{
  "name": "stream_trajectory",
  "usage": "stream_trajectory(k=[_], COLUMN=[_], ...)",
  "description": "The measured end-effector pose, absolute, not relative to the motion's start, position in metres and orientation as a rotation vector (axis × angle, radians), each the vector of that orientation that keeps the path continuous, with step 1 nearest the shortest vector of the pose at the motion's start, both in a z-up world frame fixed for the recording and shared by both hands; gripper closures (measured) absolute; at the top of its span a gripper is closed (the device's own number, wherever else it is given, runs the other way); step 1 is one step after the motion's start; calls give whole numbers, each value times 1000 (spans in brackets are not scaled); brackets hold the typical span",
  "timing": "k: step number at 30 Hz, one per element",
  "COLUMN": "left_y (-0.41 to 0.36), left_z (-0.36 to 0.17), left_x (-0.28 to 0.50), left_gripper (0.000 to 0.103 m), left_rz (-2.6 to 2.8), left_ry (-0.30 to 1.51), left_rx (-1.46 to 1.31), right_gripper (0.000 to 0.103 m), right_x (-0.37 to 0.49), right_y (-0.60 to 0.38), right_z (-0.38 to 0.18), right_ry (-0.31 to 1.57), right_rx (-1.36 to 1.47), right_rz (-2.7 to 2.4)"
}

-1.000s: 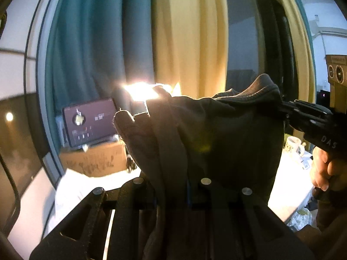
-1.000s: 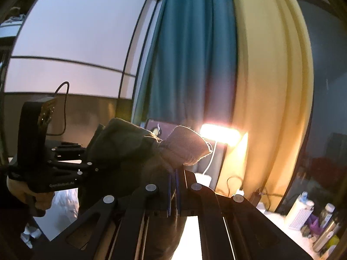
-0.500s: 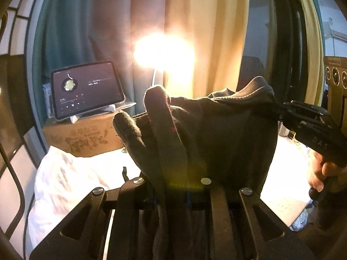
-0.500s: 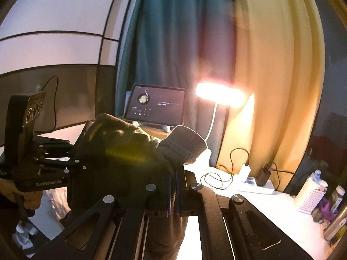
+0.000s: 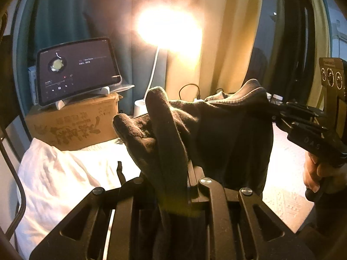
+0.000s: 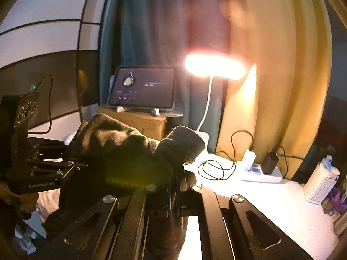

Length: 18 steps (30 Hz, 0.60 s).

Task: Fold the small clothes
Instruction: 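Lift the shirt high with both tools and shake it out, then lower the shirt onto the bedspread with both tools and open them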

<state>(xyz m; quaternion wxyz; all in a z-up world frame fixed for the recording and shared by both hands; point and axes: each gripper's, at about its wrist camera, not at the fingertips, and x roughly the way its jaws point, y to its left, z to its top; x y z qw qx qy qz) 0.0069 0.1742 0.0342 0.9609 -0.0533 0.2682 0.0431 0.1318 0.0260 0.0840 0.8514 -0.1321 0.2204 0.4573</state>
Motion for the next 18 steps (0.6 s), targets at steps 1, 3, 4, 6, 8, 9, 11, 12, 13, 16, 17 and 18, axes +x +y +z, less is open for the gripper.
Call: stream_trajectory(k=[1, 3, 4, 6, 8, 9, 11, 12, 13, 16, 17, 18], left_y=[176, 180, 182, 187, 191, 194, 199, 201, 204, 213, 216, 220], left_z=[33, 29, 26, 20, 15, 11, 5, 1, -3, -14, -19, -24], left_x=[9, 16, 21, 28, 35, 40, 46, 49, 53, 62, 66, 70], left_gripper=[87, 87, 87, 87, 87, 87, 87, 87, 87, 87, 87, 87], left_rz=[87, 86, 88, 90, 88, 89, 90, 90, 91, 98, 101, 104], left_ry=[547, 561, 568, 591, 609, 620, 638, 649, 662, 694, 707, 724], left_rx=[-110, -116, -117, -124, -133, -138, -147, -152, -159, -175, -183, -193], right_gripper=[100, 100, 100, 100, 100, 100, 100, 100, 100, 100, 100, 100], right_x=[136, 144, 148, 157, 166, 171, 181, 186, 191, 207, 213, 217], right_y=[28, 32, 34, 39, 43, 45, 50, 53, 56, 65, 68, 71], right_z=[81, 73, 70, 61, 51, 46, 36, 30, 25, 7, 1, -4], right_ry=[471, 486, 495, 517, 543, 557, 585, 600, 614, 660, 674, 686], right_rx=[-278, -278, -279, -282, -283, -282, -280, -285, -290, -294, -296, -299], right_rz=[962, 959, 956, 951, 951, 948, 945, 946, 945, 943, 940, 940])
